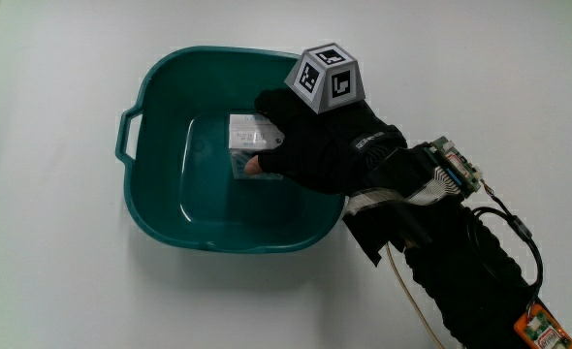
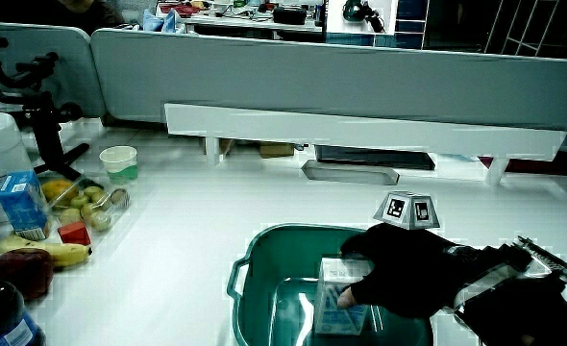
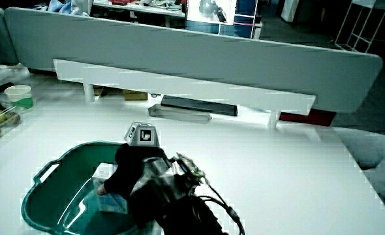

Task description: Pick milk from plate

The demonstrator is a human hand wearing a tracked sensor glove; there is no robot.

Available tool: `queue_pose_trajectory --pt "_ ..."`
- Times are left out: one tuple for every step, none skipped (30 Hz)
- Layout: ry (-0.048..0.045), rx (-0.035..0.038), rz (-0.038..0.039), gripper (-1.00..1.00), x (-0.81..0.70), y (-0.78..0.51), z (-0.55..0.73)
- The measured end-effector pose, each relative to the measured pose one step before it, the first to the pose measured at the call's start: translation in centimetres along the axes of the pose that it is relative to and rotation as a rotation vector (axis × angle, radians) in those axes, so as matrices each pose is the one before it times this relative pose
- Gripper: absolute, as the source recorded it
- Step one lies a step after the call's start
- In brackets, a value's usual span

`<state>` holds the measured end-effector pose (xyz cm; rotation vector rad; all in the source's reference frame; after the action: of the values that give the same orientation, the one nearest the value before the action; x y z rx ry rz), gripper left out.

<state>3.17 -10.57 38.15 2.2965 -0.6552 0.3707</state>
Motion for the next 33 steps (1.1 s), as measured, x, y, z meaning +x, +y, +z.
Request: queue_pose_trajectory --pt "0.00653 0.00887 0.00462 0.65 -0.075 -0.126 0.115" --pt "-0.00541 -0.00112 -0.00157 0.67 0.053 0.122 -0.069" --pt "-0.00483 0.00231 0.0032 0.7 -0.014 0.003 0.009" --pt "0.00102 0.00075 0.00425 0.72 -0.021 -0.028 0.01" --pt "-0.01445 0.00882 0.0067 0.74 -0.148 -0.102 0.085" --pt "-0.00038 0.00112 0.00111 0.77 0.068 0.077 -0.108" --pt "-0.00689 0.00639 0.00507 0.79 -0.069 -0.067 0.013" --pt "-0.00747 0.00503 0.00182 0.81 0.008 0.002 -0.05" --pt "-0.00068 0.00836 0.00456 0.84 -0.081 -0.102 0.039" --pt "-0.00234 0.00458 0.0072 0.86 -0.034 -0.043 -0.016" --pt "-0.00667 0.00979 0.00139 0.88 -0.088 -0.088 0.033" --pt "-0.00499 0.00224 0.00322 0.91 0.009 0.022 -0.082" --pt "-0.00324 0.00475 -0.00034 0.93 -0.062 -0.019 -0.032" --pt "-0.00829 0.01358 -0.00174 0.95 -0.184 -0.121 0.111" --pt "-0.00167 0.00054 0.00732 0.98 -0.123 -0.007 0.009" --pt "-0.00151 0.00215 0.00048 1.0 -0.137 -0.008 0.041" --pt "-0.01614 0.00656 0.00346 1.0 -0.155 -0.04 0.017" --pt "-0.01133 0.00707 0.00438 1.0 -0.144 -0.085 0.09" --pt "-0.00453 0.00328 0.0009 1.0 -0.032 -0.034 0.04" --pt "0.00914 -0.00113 0.00838 1.0 0.016 -0.061 0.086" --pt "0.01326 0.00401 0.00208 1.0 0.086 -0.115 0.136" --pt "0.00976 0.00193 0.00635 1.0 -0.039 -0.187 0.253" --pt "-0.00532 0.00754 0.00022 1.0 -0.017 -0.092 0.186" --pt "-0.00757 0.01436 0.0016 1.0 -0.188 -0.242 0.392" --pt "-0.0004 0.0017 0.00612 1.0 -0.01 -0.118 0.228" --pt "-0.01024 0.01351 0.00308 1.0 -0.08 -0.266 0.398" --pt "0.02088 0.00472 0.00907 1.0 -0.04 -0.25 0.41" --pt "-0.01141 0.01542 0.00129 1.0 -0.095 -0.261 0.421" --pt "0.00283 0.00374 0.00449 1.0 -0.001 -0.194 0.336" --pt "0.01673 0.00786 0.00926 1.0 -0.027 -0.271 0.432" --pt "0.01284 0.00155 0.00959 1.0 -0.05 -0.259 0.411" --pt "0.00601 0.01574 0.00623 1.0 0.026 -0.267 0.415" --pt "0.02482 0.00183 0.01924 1.0 -0.169 -0.365 0.597"
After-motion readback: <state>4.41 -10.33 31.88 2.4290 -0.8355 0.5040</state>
